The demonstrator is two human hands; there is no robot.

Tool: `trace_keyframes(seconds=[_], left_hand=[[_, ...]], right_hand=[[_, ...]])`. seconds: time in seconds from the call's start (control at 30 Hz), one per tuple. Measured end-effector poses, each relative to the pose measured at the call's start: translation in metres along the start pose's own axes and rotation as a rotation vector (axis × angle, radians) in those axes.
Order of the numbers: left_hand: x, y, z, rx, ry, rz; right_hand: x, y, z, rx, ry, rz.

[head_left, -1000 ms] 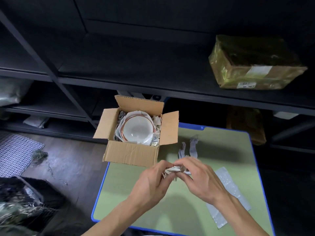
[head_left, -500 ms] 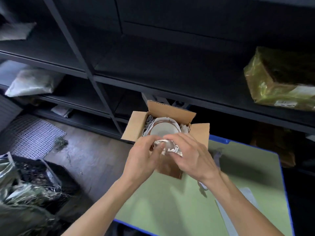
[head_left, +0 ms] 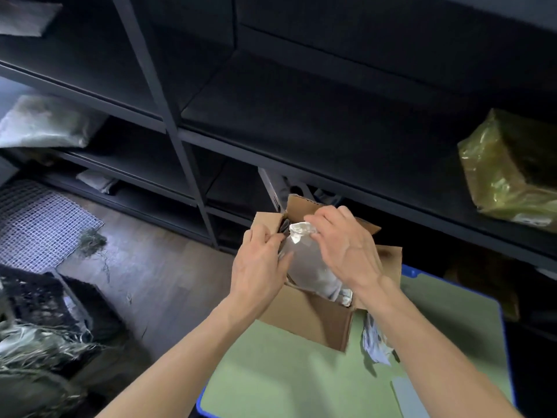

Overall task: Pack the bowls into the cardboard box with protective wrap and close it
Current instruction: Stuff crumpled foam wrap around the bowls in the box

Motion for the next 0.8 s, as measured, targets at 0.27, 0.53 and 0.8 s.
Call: trace_keyframes(seconds=[0.27,0.53,0.8], left_hand=[[0.005,0.011,0.008,-0.044,0.048,-0.073],[0.005,0.018,0.006,-0.019,0.174,-0.115],[0.007,0.024,0.006,0.031,0.231,-0.088]], right_hand=[[0.021,0.019,0.019,-0.015,-0.105,0.128],[0.032,0.028,0.015,0.08,-0.113,0.127],[0.029,0.039,0.015,0.115,-0.105,0.16]])
Point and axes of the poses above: each hand's wrist, its own x-axis towards the middle knuckle, its own y-axis out of the palm, z = x × y, the point moved 7 cm from there along x, towards the middle knuckle, and after that the axes turned 8 degrees about -x, right-handed, at the moved point
